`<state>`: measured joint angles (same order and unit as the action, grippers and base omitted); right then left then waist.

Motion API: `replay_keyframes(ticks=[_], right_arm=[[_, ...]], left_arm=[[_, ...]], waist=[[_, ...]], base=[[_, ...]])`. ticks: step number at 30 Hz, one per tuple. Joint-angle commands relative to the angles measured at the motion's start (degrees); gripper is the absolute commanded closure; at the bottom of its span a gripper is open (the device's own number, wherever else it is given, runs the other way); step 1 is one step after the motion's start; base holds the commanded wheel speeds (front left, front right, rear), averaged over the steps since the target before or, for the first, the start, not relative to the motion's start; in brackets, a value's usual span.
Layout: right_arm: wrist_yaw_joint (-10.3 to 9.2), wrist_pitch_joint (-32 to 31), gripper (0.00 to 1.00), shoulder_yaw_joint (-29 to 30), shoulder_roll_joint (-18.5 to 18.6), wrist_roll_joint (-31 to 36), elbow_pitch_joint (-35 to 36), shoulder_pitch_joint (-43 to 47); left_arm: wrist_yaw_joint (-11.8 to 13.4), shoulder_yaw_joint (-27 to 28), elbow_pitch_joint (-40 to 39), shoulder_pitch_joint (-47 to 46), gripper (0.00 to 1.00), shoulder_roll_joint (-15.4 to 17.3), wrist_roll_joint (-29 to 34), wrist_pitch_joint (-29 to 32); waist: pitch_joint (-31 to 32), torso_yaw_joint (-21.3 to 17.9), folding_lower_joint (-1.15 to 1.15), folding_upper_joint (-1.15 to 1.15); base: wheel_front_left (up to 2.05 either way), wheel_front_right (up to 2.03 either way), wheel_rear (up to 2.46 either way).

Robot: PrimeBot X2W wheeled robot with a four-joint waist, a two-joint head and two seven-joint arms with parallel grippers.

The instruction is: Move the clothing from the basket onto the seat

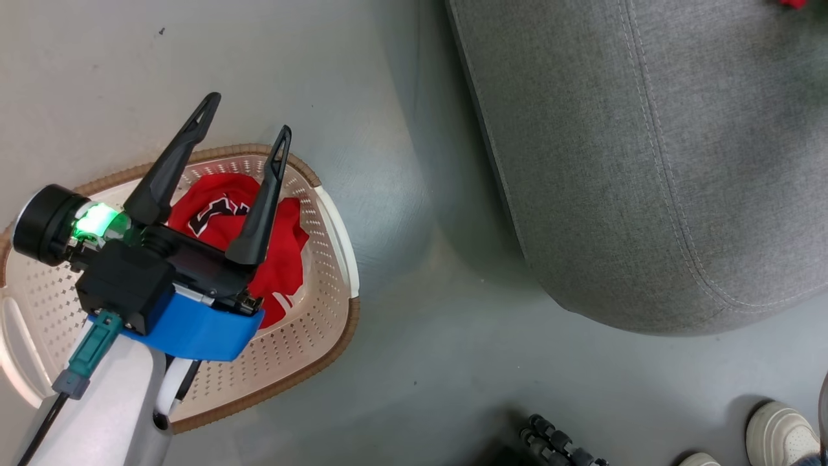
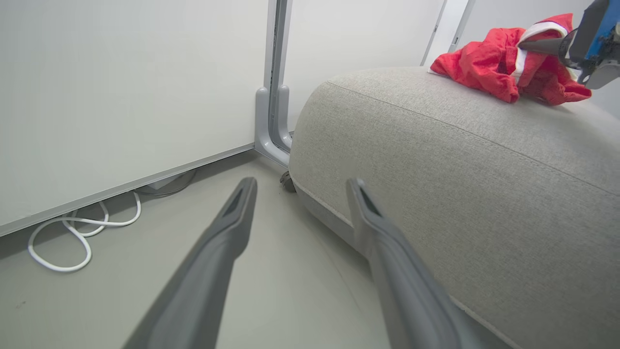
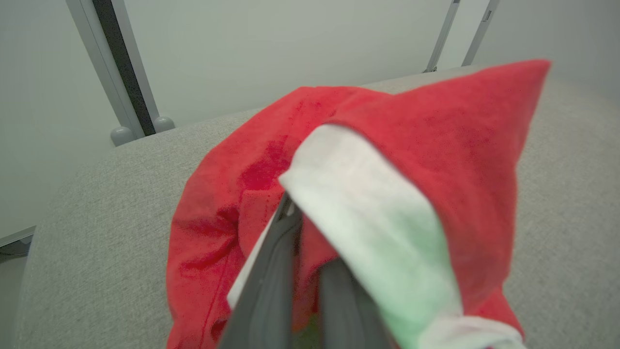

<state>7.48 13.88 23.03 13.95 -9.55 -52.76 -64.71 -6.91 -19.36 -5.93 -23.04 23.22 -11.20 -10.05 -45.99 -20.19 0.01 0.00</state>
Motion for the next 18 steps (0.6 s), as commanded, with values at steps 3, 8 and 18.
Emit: replay_keyframes(ticks=[3,8,18], right_arm=[[0.03,0.91,0.76,-0.04,0.32,0.91,-1.66,-1.15],[0.03,1.23,0.00,-0.41,0.43,1.78,-2.83,-0.19],[0.02,1.38,0.00,-4.51,-1.37,5.21,0.28,9.32]], left_arm=[[0.40,-0.35,-0.07,-0.54,0.00,-0.09,-0.31,-0.45],[0.41,-0.92,1.46,-0.05,0.00,-0.83,-0.88,-1.24],[1.10,-1.88,8.83,3.72,0.00,-5.47,-4.05,-4.37]], waist=[[0.87,0.15,-0.01,0.00],[3.11,0.59,-0.01,0.00],[15.48,3.55,-0.01,0.00]], base=[[0.00,0.00,0.00],[0.00,0.00,0.00],[0.00,0.00,0.00]])
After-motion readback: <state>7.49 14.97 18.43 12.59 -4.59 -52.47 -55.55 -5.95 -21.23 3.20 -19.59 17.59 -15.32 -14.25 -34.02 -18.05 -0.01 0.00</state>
